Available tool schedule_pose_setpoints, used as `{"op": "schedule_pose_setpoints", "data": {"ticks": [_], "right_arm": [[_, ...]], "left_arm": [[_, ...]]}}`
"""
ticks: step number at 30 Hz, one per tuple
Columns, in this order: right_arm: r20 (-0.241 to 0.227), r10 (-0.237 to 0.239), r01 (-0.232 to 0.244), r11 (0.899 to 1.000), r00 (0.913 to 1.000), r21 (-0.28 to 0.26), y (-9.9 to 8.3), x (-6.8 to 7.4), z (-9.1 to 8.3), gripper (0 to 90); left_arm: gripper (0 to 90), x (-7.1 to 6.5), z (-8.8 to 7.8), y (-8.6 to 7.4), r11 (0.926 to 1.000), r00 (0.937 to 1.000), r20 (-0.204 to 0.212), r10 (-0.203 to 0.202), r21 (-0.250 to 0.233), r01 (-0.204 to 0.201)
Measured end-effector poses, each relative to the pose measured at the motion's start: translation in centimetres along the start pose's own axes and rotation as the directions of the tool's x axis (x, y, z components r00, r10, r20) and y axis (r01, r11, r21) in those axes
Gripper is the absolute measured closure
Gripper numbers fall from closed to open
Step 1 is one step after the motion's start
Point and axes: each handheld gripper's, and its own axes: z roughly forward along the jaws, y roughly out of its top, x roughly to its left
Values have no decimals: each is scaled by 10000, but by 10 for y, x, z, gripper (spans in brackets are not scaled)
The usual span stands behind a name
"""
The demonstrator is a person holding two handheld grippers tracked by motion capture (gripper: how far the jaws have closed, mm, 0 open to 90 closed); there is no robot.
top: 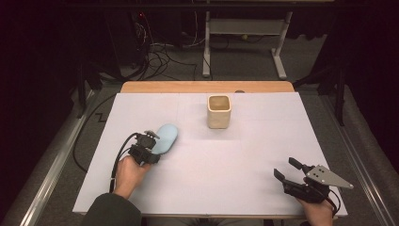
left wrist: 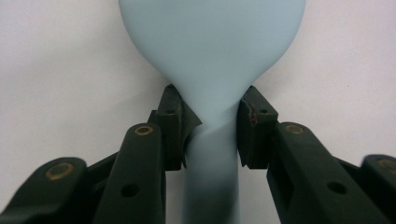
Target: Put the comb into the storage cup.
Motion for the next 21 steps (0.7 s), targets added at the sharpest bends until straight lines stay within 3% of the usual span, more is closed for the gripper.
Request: {"op": "schedule_pose_setpoints", "data": {"ticks": [21], "right_arm": [[45,13,-13,10000,10000,3,-1,0,-1,298]], "left_arm": [[691,5,-1,0,9999,9995,324,21,-102,-18]]}}
